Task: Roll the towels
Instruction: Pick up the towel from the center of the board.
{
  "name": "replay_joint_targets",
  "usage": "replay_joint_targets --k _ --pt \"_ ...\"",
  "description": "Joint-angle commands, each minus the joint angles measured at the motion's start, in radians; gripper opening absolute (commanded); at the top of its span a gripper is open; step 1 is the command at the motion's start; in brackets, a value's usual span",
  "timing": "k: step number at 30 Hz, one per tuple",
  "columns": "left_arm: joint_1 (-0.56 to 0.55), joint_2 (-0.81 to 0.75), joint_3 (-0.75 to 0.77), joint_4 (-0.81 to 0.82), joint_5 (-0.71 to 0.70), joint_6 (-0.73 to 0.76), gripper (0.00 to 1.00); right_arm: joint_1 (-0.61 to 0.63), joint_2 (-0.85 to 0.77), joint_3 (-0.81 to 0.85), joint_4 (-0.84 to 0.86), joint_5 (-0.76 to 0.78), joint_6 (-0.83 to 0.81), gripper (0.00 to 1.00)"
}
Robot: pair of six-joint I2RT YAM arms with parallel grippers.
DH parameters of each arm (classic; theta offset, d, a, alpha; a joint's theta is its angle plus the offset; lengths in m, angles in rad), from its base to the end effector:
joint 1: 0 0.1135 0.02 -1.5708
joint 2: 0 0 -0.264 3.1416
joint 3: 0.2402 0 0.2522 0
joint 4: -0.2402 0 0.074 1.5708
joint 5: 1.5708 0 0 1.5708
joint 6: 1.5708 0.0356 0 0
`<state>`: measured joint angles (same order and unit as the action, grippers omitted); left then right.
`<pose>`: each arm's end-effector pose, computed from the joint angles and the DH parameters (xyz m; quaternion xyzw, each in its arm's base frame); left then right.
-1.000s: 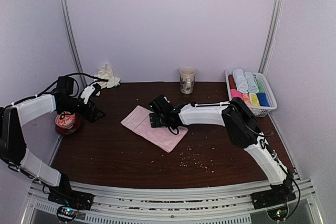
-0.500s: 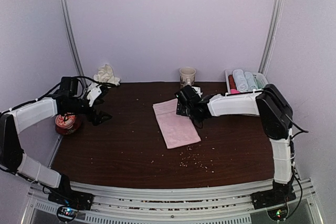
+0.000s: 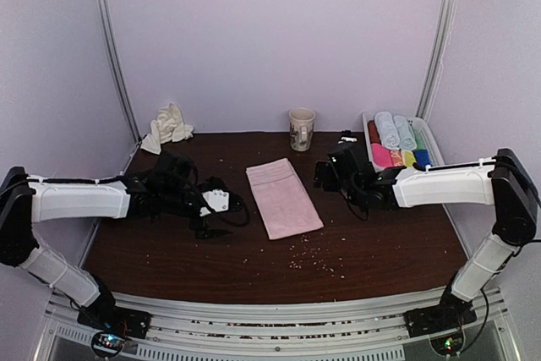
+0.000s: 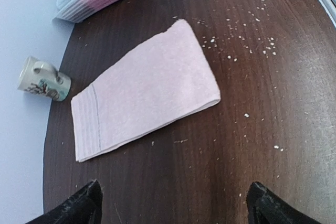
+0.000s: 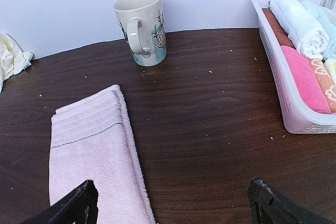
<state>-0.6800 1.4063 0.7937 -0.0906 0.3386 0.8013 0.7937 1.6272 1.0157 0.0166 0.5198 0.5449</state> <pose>0.2210 -0.1939 0.2126 0.6558 0.6123 -0.1275 0.4228 0.2628 0.2420 0.2268 0.0136 0.8620 0.1031 0.4962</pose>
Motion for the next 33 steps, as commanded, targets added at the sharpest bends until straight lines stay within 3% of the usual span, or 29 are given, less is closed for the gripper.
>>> replay_joint_targets --k 1,7,13,27,33 --pt "-0.106 0.083 -0.015 0.155 -0.146 0.062 0.98 0.0 -0.093 -0.077 0.003 0.009 -0.043 1.0" --pt "-0.241 0.237 0.044 0.236 -0.305 0.082 0.98 0.0 -0.238 -0.206 0.009 0.007 -0.01 1.0" --pt "-0.291 0.376 0.128 0.258 -0.403 0.068 0.97 0.0 -0.35 -0.292 0.002 0.002 0.016 1.0" --pt "-0.354 0.513 0.192 0.257 -0.483 0.032 0.65 0.0 -0.477 -0.366 -0.027 0.021 0.007 1.0" --pt "-0.354 0.567 0.21 0.251 -0.518 0.017 0.47 0.001 -0.497 -0.384 -0.018 0.018 -0.031 1.0"
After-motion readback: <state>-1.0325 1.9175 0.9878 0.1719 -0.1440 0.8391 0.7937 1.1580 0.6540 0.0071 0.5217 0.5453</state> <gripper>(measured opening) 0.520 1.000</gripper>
